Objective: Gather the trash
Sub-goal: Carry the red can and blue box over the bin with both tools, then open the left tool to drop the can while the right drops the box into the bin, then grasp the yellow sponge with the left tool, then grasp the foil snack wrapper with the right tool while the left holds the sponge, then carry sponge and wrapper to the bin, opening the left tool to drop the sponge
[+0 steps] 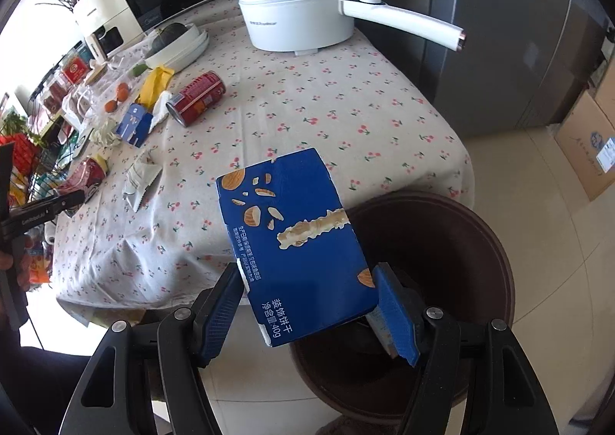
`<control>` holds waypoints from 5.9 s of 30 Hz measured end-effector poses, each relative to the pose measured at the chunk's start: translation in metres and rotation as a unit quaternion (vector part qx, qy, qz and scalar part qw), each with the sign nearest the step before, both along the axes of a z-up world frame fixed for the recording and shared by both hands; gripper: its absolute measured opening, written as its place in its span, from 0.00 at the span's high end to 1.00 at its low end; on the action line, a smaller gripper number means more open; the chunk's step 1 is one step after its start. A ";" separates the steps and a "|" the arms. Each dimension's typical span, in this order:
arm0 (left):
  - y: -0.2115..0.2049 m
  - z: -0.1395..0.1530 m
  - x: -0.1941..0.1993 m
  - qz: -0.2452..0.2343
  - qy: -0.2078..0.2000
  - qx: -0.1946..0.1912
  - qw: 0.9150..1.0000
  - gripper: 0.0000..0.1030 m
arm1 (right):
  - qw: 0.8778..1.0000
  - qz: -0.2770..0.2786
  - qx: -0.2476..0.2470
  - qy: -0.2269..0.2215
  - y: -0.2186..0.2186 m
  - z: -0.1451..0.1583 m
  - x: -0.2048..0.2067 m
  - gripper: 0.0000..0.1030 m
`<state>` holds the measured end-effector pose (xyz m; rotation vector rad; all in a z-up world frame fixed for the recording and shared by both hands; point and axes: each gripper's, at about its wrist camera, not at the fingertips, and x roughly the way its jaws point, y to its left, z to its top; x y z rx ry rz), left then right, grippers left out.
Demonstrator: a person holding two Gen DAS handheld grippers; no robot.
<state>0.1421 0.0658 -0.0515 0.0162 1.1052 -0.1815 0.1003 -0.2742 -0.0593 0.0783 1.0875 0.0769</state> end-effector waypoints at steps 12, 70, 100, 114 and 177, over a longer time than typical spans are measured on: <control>-0.105 0.002 -0.027 -0.096 0.000 -0.025 0.995 0.40 | 0.998 -0.062 -0.001 0.015 -0.071 -0.017 -0.041 0.32; -0.051 0.006 -0.028 -0.039 -0.027 -0.006 0.999 0.06 | 0.994 -0.095 -0.017 0.054 -0.060 -0.025 -0.008 0.17; 0.109 -0.037 0.068 0.136 -0.001 0.015 0.991 0.04 | 0.998 0.037 -0.030 0.046 0.122 -0.028 0.089 0.17; 0.120 -0.061 0.069 0.097 0.033 0.032 0.994 0.30 | 0.990 0.120 -0.050 0.047 0.192 -0.050 0.113 0.17; -0.205 -0.013 -0.020 -0.212 0.032 -0.044 0.976 0.36 | 1.000 -0.014 -0.002 0.027 -0.058 -0.017 -0.007 0.72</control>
